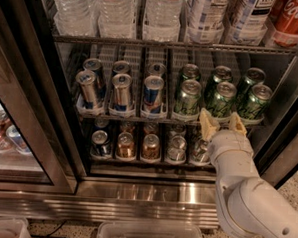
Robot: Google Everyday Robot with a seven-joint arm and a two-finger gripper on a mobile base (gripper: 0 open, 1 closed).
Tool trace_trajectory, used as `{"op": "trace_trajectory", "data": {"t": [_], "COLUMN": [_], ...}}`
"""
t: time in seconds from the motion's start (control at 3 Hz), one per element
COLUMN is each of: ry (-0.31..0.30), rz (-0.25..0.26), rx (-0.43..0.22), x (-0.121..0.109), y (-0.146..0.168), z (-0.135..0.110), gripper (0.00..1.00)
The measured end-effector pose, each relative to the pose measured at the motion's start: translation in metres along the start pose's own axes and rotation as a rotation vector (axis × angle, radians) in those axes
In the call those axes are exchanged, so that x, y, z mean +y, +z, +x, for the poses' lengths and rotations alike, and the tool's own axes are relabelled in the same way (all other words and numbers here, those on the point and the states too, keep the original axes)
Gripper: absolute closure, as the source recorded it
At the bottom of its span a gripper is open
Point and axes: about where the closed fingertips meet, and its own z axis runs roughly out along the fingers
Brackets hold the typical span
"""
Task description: Pick green can from middle shelf of fridge
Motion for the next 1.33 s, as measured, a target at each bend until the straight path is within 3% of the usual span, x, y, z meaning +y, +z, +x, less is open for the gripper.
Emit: {"op": "trace_trajectory", "data": {"t": [1.33], "ry": [-0.010], "rz": [0.011], "rx": [-0.015], "x": [0.000], "y": [0.062], "z": [-0.010], "gripper": [0.32]}}
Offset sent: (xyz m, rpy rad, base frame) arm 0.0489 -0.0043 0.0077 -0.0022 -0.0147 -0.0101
